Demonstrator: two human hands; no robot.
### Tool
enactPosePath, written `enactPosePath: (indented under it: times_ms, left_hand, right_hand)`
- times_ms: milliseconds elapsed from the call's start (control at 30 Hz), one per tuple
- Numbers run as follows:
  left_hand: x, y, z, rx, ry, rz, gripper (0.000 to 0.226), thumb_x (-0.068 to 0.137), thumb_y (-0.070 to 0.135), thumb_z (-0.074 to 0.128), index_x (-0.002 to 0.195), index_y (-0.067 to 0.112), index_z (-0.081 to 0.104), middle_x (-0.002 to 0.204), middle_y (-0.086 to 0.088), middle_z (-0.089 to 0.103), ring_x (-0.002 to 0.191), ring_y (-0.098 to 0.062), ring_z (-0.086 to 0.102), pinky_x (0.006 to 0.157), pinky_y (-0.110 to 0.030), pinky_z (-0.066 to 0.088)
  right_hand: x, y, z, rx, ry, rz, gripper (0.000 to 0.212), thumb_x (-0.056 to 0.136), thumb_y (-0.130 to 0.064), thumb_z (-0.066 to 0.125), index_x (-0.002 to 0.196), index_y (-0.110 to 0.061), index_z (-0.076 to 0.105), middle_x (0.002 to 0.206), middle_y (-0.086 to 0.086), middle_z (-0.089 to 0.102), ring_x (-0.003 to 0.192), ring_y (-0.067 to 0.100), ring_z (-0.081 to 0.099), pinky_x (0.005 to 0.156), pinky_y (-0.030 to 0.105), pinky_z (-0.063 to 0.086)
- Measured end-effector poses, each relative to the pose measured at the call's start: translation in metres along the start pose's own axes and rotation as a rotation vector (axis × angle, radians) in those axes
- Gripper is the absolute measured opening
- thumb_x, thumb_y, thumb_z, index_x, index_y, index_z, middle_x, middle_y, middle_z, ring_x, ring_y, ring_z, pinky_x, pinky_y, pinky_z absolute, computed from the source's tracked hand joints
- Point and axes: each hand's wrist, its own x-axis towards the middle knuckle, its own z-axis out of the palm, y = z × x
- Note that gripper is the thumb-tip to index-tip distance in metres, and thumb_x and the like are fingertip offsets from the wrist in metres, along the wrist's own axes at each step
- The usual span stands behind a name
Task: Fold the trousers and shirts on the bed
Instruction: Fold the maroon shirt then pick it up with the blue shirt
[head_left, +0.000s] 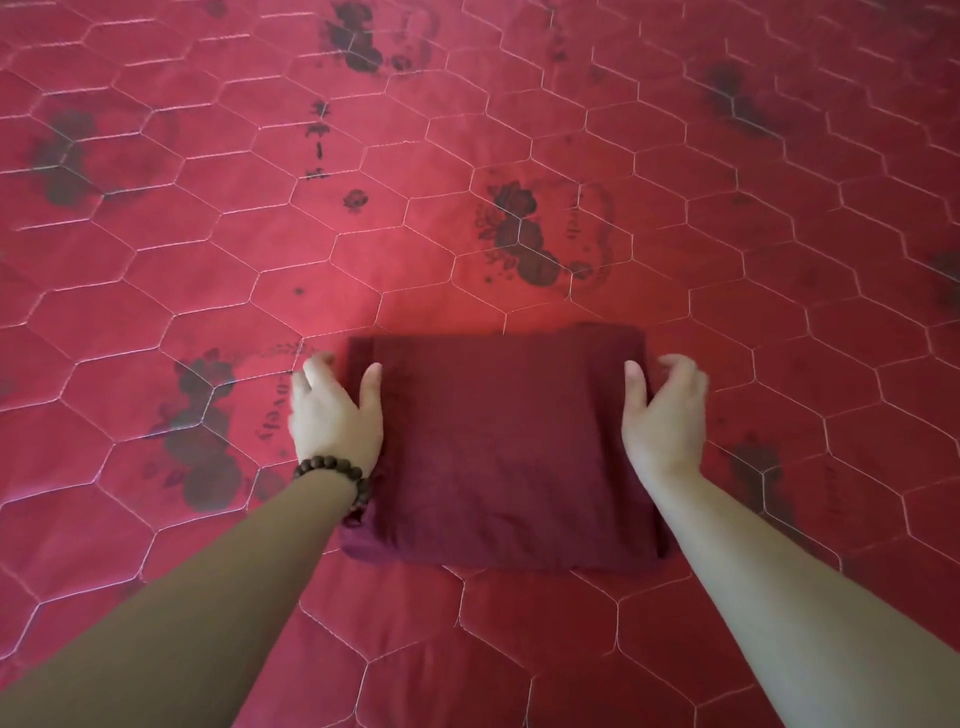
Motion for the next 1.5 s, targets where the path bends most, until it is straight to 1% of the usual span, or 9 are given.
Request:
enactPosePath:
  times_ms: [100, 267, 400, 700, 833, 933, 1133, 1333, 1500]
  left_hand:
    - [-0.021, 0.006, 0.002, 0.234, 0.088, 0.401, 0.045, 0.091, 0.037, 0.048, 0.128, 0.01, 0.051, 0.13, -0.014, 0.051, 0.123, -0.034, 0.044, 0.1, -0.051, 0.033]
    - [-0.062, 0.012, 0.038, 0.568, -0.347, 0.934, 0.063, 0.093, 0.05, 0.031, 0.146, 0.018, 0.037, 0.155, -0.006, 0.03, 0.146, -0.026, 0.017, 0.116, -0.053, 0.015]
    - [-0.045, 0.006, 0.055, 0.694, -0.392, 0.892, 0.068, 0.091, 0.064, 0.019, 0.152, 0.035, 0.012, 0.161, 0.002, 0.01, 0.147, -0.035, -0.003, 0.116, -0.059, 0.001]
    - [-0.04, -0.007, 0.045, 0.697, -0.305, 0.651, 0.067, 0.092, 0.063, 0.016, 0.152, 0.034, 0.01, 0.161, -0.002, 0.005, 0.147, -0.033, -0.001, 0.117, -0.057, 0.003]
    - [-0.083, 0.035, 0.044, 0.524, -0.258, 0.648, 0.07, 0.091, 0.054, 0.03, 0.146, 0.011, 0.035, 0.157, -0.015, 0.019, 0.147, -0.032, 0.004, 0.116, -0.058, 0.007]
    - [-0.144, 0.07, 0.059, 0.353, -0.378, 0.839, 0.073, 0.09, 0.054, 0.037, 0.143, 0.005, 0.04, 0.153, -0.018, 0.028, 0.145, -0.036, 0.014, 0.115, -0.056, 0.016]
    - [-0.207, 0.115, 0.114, 0.5, -0.606, 0.584, 0.109, 0.083, 0.074, 0.033, 0.144, 0.003, -0.024, 0.151, -0.02, -0.03, 0.136, -0.048, -0.029, 0.111, -0.062, -0.013]
    - [-0.205, 0.118, 0.129, 0.466, -0.439, 0.358, 0.067, 0.089, 0.011, 0.024, 0.147, -0.001, -0.007, 0.156, -0.026, 0.0, 0.144, -0.041, 0.008, 0.116, -0.053, 0.01]
    - [-0.195, 0.099, 0.119, 0.198, -0.459, 0.312, 0.084, 0.071, -0.013, 0.003, 0.141, 0.014, -0.033, 0.154, -0.011, -0.03, 0.148, -0.02, 0.001, 0.119, -0.028, 0.005]
  right_hand:
    - [-0.016, 0.0, 0.004, -0.27, 0.073, -0.369, 0.042, 0.098, -0.031, 0.045, 0.131, -0.005, 0.048, 0.138, 0.016, 0.045, 0.131, 0.032, 0.04, 0.112, 0.046, 0.029]
    - [-0.037, 0.004, 0.039, -0.584, -0.324, -0.813, 0.057, 0.098, -0.043, 0.033, 0.145, -0.012, 0.039, 0.155, 0.006, 0.03, 0.146, 0.023, 0.02, 0.117, 0.053, 0.016]
    - [-0.009, 0.017, 0.05, -0.686, -0.374, -0.738, 0.062, 0.096, -0.057, 0.021, 0.151, -0.028, 0.024, 0.16, 0.0, 0.015, 0.149, 0.018, 0.005, 0.119, 0.053, 0.005]
    - [0.01, 0.023, 0.046, -0.478, -0.406, -0.563, 0.056, 0.097, -0.052, 0.02, 0.151, -0.037, 0.017, 0.162, -0.004, 0.002, 0.149, 0.02, 0.001, 0.12, 0.045, 0.003]
    - [0.05, 0.034, 0.002, -0.465, -0.369, -0.815, 0.061, 0.089, -0.012, 0.053, 0.146, -0.028, 0.037, 0.156, -0.003, 0.03, 0.14, 0.021, 0.032, 0.11, 0.045, 0.027]
    - [0.087, 0.042, -0.027, -0.647, -0.339, -1.019, 0.098, 0.067, 0.012, 0.06, 0.149, -0.032, 0.028, 0.159, -0.002, 0.02, 0.146, 0.023, 0.02, 0.114, 0.051, 0.023]
    - [0.11, 0.039, -0.02, -0.77, -0.484, -1.491, 0.086, 0.075, 0.008, 0.046, 0.149, -0.032, 0.029, 0.159, 0.0, 0.018, 0.147, 0.025, 0.013, 0.115, 0.058, 0.015]
    - [0.105, 0.035, -0.003, -0.692, -0.555, -1.498, 0.057, 0.092, -0.006, 0.052, 0.144, -0.027, 0.041, 0.152, -0.001, 0.037, 0.144, 0.02, 0.025, 0.118, 0.052, 0.011]
    - [0.09, 0.031, 0.002, -0.572, -0.551, -1.316, 0.05, 0.09, -0.002, 0.052, 0.136, -0.022, 0.053, 0.144, 0.0, 0.049, 0.139, 0.021, 0.038, 0.118, 0.045, 0.009]
